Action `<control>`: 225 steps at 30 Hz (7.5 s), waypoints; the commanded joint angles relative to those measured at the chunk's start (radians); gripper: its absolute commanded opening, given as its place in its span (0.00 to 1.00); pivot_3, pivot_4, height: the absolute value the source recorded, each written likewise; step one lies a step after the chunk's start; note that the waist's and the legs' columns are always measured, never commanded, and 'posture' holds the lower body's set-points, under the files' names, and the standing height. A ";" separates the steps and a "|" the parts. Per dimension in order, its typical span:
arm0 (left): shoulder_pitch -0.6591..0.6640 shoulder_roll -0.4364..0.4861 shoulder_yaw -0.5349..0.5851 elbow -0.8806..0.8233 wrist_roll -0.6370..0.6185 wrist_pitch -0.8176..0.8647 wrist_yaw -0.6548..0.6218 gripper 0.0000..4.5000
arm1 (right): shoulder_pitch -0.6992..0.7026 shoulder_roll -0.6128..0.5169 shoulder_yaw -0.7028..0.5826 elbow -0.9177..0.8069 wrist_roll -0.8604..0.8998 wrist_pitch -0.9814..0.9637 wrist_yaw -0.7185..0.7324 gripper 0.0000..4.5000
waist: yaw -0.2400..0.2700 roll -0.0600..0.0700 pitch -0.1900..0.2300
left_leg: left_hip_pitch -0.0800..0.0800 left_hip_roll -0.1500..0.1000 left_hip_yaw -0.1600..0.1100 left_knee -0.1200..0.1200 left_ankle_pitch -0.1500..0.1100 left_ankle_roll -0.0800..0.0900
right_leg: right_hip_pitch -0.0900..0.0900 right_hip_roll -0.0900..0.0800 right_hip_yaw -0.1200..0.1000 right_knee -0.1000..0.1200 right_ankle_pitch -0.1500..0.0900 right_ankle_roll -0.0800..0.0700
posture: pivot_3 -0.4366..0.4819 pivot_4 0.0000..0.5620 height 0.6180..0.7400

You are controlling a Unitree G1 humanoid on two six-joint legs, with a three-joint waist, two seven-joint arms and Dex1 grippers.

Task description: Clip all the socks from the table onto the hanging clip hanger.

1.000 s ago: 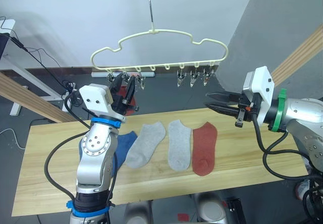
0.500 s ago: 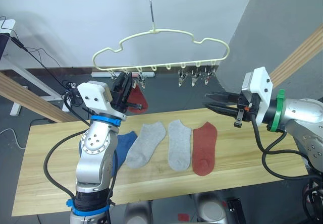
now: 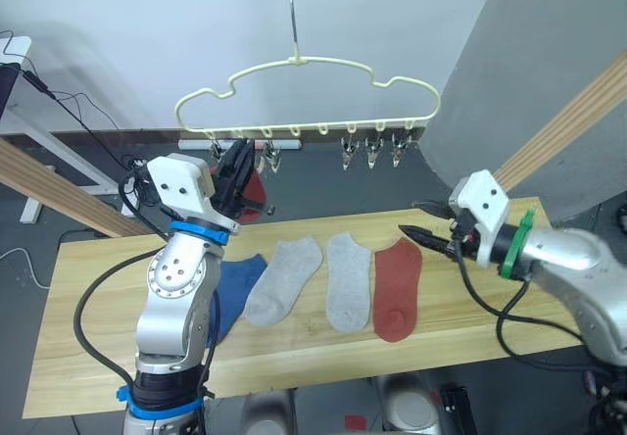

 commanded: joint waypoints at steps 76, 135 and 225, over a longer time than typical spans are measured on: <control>-0.110 0.139 0.139 -0.128 -0.564 0.467 -0.060 0.00 | -0.332 0.348 0.415 0.485 -0.544 -0.762 0.185 0.01 | 0.004 -0.002 0.026 | 0.002 0.006 0.003 0.000 -0.001 -0.004 | -0.002 0.009 0.005 -0.001 0.004 -0.001 | 0.25 0.71 1.00; 0.101 0.047 -0.107 -0.144 -0.092 0.037 -0.091 0.76 | -0.182 -0.023 -0.026 0.087 -0.111 -0.388 0.413 0.32 | 0.020 -0.002 0.025 | 0.000 0.005 0.003 0.001 -0.001 -0.003 | -0.002 0.008 0.005 -0.001 0.005 -0.002 | 0.20 0.66 1.00; -0.085 -0.084 -0.065 0.070 0.062 -0.066 -0.008 0.01 | -0.214 -0.055 -0.031 0.055 0.056 -0.271 0.344 0.33 | -0.001 -0.003 0.023 | -0.005 0.004 0.002 0.019 -0.001 -0.002 | -0.002 0.012 0.004 0.002 0.013 -0.002 | 0.17 0.60 1.00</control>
